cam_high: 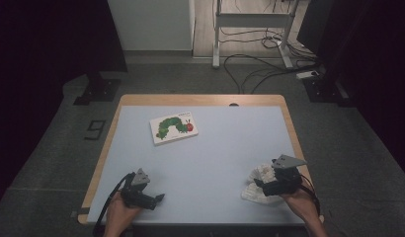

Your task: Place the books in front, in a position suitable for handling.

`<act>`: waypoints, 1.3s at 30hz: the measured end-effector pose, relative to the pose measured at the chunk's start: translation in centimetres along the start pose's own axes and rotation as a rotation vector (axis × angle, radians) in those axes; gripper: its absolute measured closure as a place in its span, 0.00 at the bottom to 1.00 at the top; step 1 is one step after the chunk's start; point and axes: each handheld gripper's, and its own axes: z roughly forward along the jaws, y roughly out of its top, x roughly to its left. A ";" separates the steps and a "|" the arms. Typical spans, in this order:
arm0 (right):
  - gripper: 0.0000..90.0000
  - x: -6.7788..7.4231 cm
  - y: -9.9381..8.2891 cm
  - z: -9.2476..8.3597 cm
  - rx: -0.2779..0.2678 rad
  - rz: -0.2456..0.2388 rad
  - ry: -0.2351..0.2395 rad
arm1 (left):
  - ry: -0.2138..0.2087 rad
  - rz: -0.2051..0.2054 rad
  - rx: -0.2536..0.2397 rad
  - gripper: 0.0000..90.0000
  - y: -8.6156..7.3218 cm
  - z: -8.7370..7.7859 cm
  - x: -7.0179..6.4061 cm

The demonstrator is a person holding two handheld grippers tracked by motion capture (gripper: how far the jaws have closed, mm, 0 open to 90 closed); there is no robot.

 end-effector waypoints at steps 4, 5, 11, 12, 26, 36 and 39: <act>0.03 0.3 0.7 0.4 -0.018 0.008 0.012 | 0.002 0.002 0.002 0.00 0.0 0.0 0.0; 0.03 0.4 0.9 0.5 -0.022 0.008 0.016 | 0.002 0.002 0.003 0.00 0.0 0.0 0.0; 0.04 0.7 2.2 1.2 -0.026 0.005 0.037 | 0.002 0.006 0.006 0.00 0.2 0.1 0.0; 0.04 0.8 2.4 1.3 -0.028 0.006 0.039 | 0.000 0.005 0.005 0.00 0.2 0.1 0.0; 0.04 2.0 4.6 3.1 -0.044 -0.019 0.093 | 0.009 -0.043 -0.052 0.00 1.7 -0.9 1.5; 0.03 2.8 5.5 4.6 -0.043 -0.041 0.122 | 0.056 -0.015 -0.025 0.00 3.7 -1.2 3.0; 0.03 3.1 5.8 4.9 -0.041 -0.044 0.131 | 0.051 -0.019 -0.009 0.00 4.4 -1.4 3.4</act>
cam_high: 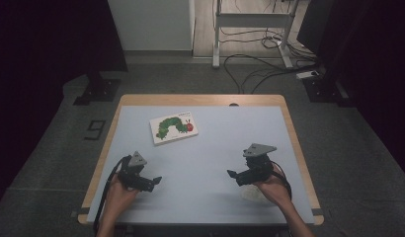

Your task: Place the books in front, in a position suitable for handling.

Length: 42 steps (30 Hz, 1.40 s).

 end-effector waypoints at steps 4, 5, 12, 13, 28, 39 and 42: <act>0.03 0.2 0.4 0.6 -0.002 -0.010 0.006 | -0.001 -0.010 -0.016 0.00 0.7 -0.2 0.6; 0.03 0.2 0.6 0.7 -0.002 -0.008 0.009 | 0.000 -0.007 -0.016 0.00 0.8 -0.2 0.8; 0.03 0.1 1.4 2.2 0.003 -0.008 0.025 | 0.003 0.008 -0.015 0.00 2.1 -0.1 1.5; 0.03 0.1 1.6 2.4 0.001 -0.007 0.024 | 0.007 0.011 -0.014 0.00 2.3 -0.1 1.7; 0.02 0.3 4.4 5.9 0.006 -0.048 0.032 | -0.016 0.023 -0.026 0.00 4.7 0.3 3.4; 0.02 0.4 6.3 9.0 -0.004 -0.042 0.055 | -0.029 0.028 -0.015 0.00 6.1 0.9 4.6; 0.02 0.3 6.8 9.9 0.001 -0.043 0.056 | -0.027 0.035 -0.003 0.00 6.5 1.2 4.8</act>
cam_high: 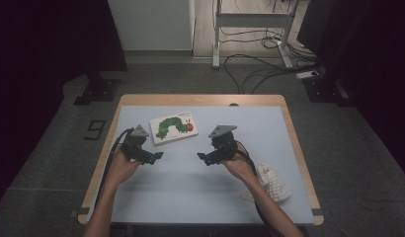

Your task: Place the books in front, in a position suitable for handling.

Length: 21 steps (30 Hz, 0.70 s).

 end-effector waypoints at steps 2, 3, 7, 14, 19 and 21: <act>0.02 -0.2 0.3 0.6 0.004 -0.003 -0.003 | 0.001 0.006 0.005 0.00 0.3 0.2 0.1; 0.02 -0.2 0.5 0.8 0.003 0.002 -0.003 | -0.004 0.009 0.005 0.00 0.4 0.4 0.2; 0.02 -0.7 0.9 1.8 0.000 0.009 0.003 | 0.003 0.012 0.013 0.00 0.6 1.1 0.5; 0.01 -1.5 1.4 3.9 0.004 0.013 0.013 | 0.023 0.019 0.022 0.00 0.6 2.2 1.0; 0.01 -2.0 1.5 5.6 0.009 0.014 0.020 | 0.030 0.003 0.024 0.00 0.3 3.0 1.6; 0.01 -2.2 1.5 6.3 0.016 0.015 0.023 | 0.030 -0.005 0.024 0.00 0.2 3.3 1.8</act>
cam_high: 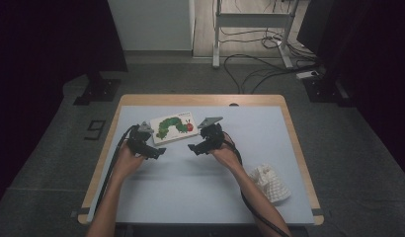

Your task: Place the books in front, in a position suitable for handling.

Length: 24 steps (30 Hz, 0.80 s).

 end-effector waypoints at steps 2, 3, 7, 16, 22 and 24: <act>0.00 -0.2 0.0 0.7 0.013 -0.007 -0.004 | -0.005 -0.008 0.002 0.00 -0.1 0.3 0.2; 0.00 -0.3 0.0 0.9 0.017 -0.010 -0.004 | -0.009 -0.011 0.004 0.00 -0.2 0.5 0.2; 0.00 -0.8 -0.1 2.0 0.020 -0.006 0.002 | -0.015 -0.013 0.016 0.00 -0.4 1.2 0.4; 0.00 -1.5 -0.3 4.4 0.052 0.007 0.001 | -0.037 -0.024 0.036 0.00 -0.9 3.0 0.5; 0.00 -2.0 -0.3 5.3 0.062 0.014 -0.001 | -0.037 -0.042 0.030 0.00 -1.2 3.7 0.6; 0.00 -2.1 -0.3 5.5 0.064 0.023 0.002 | -0.040 -0.042 0.033 0.00 -1.3 3.9 0.6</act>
